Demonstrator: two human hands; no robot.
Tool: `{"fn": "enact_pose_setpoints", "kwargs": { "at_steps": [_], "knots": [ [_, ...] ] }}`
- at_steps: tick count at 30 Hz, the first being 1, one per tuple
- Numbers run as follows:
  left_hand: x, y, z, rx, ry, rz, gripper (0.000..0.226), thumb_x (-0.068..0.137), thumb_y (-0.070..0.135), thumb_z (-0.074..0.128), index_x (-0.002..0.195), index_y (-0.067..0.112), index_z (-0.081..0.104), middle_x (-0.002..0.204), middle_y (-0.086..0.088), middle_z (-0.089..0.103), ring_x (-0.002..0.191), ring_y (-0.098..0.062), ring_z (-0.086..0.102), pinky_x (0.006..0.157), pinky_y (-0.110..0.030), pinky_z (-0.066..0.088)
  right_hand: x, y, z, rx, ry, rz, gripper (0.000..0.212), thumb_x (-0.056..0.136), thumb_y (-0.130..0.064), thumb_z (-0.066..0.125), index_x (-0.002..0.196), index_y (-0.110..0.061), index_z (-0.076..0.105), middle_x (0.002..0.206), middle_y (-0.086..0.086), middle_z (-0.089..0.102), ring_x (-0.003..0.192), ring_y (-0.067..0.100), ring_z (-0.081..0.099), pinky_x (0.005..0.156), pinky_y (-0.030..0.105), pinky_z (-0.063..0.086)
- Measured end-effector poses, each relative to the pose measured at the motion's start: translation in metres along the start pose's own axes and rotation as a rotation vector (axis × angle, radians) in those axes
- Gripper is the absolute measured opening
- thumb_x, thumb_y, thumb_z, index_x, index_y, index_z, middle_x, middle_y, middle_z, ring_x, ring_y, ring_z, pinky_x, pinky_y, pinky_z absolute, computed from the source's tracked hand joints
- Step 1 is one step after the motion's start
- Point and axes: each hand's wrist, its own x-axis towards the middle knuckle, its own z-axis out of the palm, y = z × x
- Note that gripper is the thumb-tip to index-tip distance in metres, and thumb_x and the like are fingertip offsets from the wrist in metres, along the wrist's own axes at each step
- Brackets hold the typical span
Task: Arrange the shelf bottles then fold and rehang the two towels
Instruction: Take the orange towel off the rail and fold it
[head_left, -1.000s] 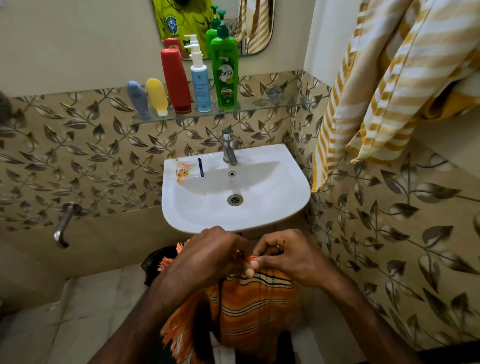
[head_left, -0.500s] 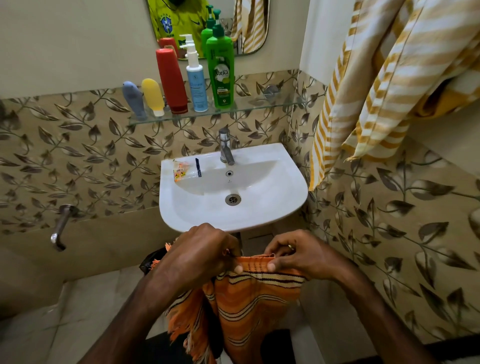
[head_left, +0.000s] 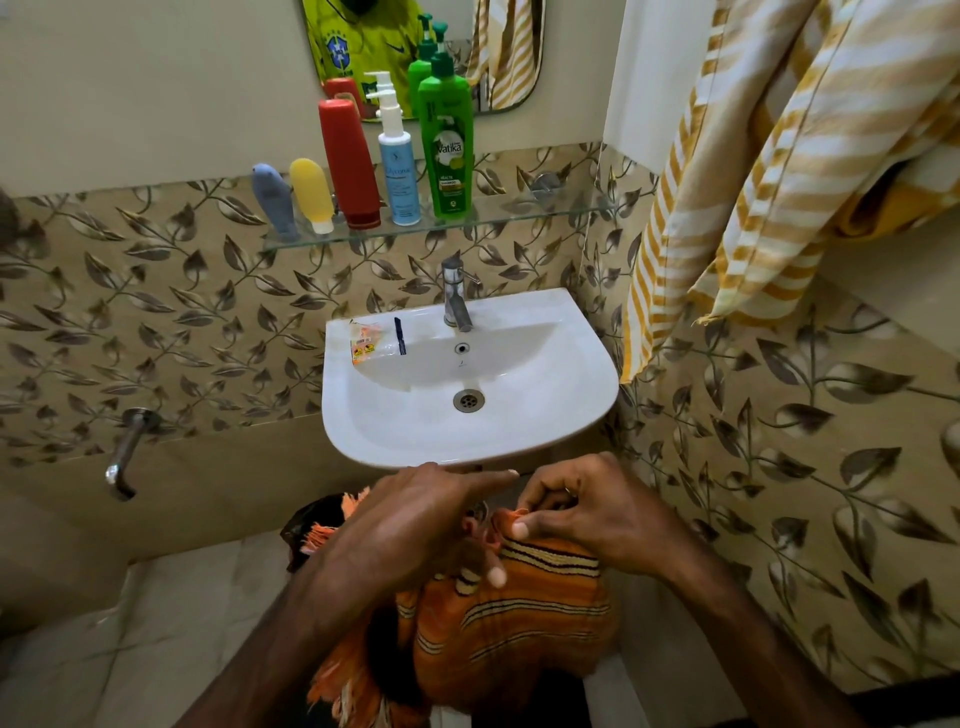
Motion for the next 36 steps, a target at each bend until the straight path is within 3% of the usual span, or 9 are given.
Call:
{"fn": "enact_pose_setpoints", "kwargs": {
  "at_steps": [3, 6, 11, 14, 20, 24, 36],
  "knots": [
    [0.005, 0.005, 0.001, 0.001, -0.008, 0.027, 0.034, 0.081, 0.057, 0.069, 0.109, 0.038, 0.065, 0.093, 0.011, 0.069, 0.089, -0.009, 0.065, 0.071, -0.029, 0.053, 0.001, -0.004, -0.001, 0.013, -0.003, -0.018, 0.01, 0.08, -0.025, 0.085, 0.087, -0.021, 0.078, 0.081, -0.011, 0.077, 0.075, 0.002, 0.073, 0.065, 0.018, 0.055],
    [0.006, 0.002, 0.001, -0.007, 0.04, 0.047, 0.022, 0.088, 0.053, 0.064, 0.098, 0.034, 0.069, 0.086, 0.011, 0.07, 0.08, -0.007, 0.064, 0.071, -0.033, 0.056, 0.001, -0.003, -0.007, 0.016, -0.043, 0.005, 0.012, 0.079, -0.026, 0.085, 0.089, -0.023, 0.078, 0.085, -0.011, 0.077, 0.079, 0.003, 0.073, 0.066, 0.017, 0.054],
    [0.006, 0.001, -0.001, -0.056, 0.047, 0.074, 0.016, 0.09, 0.044, 0.065, 0.103, 0.037, 0.071, 0.088, 0.013, 0.074, 0.078, -0.006, 0.064, 0.072, -0.036, 0.056, -0.003, 0.011, -0.018, -0.036, -0.139, 0.093, 0.018, 0.081, -0.028, 0.083, 0.097, -0.03, 0.076, 0.094, -0.009, 0.078, 0.086, 0.003, 0.073, 0.07, 0.021, 0.059],
    [0.004, -0.003, -0.003, -0.117, 0.057, 0.065, 0.022, 0.089, 0.042, 0.068, 0.11, 0.038, 0.072, 0.099, 0.016, 0.075, 0.087, -0.003, 0.067, 0.076, -0.036, 0.057, -0.007, 0.019, -0.022, -0.056, -0.154, 0.109, 0.021, 0.082, -0.029, 0.083, 0.1, -0.031, 0.075, 0.098, -0.007, 0.078, 0.087, 0.003, 0.073, 0.072, 0.023, 0.06],
    [0.001, -0.012, -0.009, -0.11, 0.076, 0.028, 0.019, 0.088, 0.043, 0.07, 0.105, 0.035, 0.075, 0.084, 0.02, 0.071, 0.079, 0.0, 0.064, 0.068, -0.028, 0.052, -0.007, 0.024, -0.028, -0.14, -0.028, 0.121, 0.013, 0.081, -0.031, 0.083, 0.092, -0.03, 0.077, 0.088, -0.009, 0.078, 0.081, 0.002, 0.073, 0.07, 0.027, 0.061],
    [-0.003, -0.019, -0.01, -0.103, 0.079, -0.016, 0.02, 0.088, 0.043, 0.07, 0.105, 0.036, 0.075, 0.093, 0.018, 0.075, 0.084, -0.001, 0.066, 0.075, -0.032, 0.058, -0.004, 0.023, -0.032, -0.296, 0.009, 0.137, 0.014, 0.078, -0.039, 0.083, 0.089, -0.037, 0.075, 0.086, -0.016, 0.076, 0.08, -0.001, 0.071, 0.075, 0.034, 0.062],
    [-0.011, -0.036, -0.014, -0.059, 0.121, -0.088, 0.017, 0.087, 0.042, 0.071, 0.102, 0.036, 0.076, 0.087, 0.015, 0.076, 0.081, 0.001, 0.067, 0.074, -0.033, 0.058, -0.005, 0.033, -0.036, -0.486, 0.141, 0.166, 0.017, 0.083, -0.037, 0.078, 0.099, -0.036, 0.074, 0.089, -0.013, 0.073, 0.081, -0.001, 0.067, 0.073, 0.029, 0.061]
  ]
}}
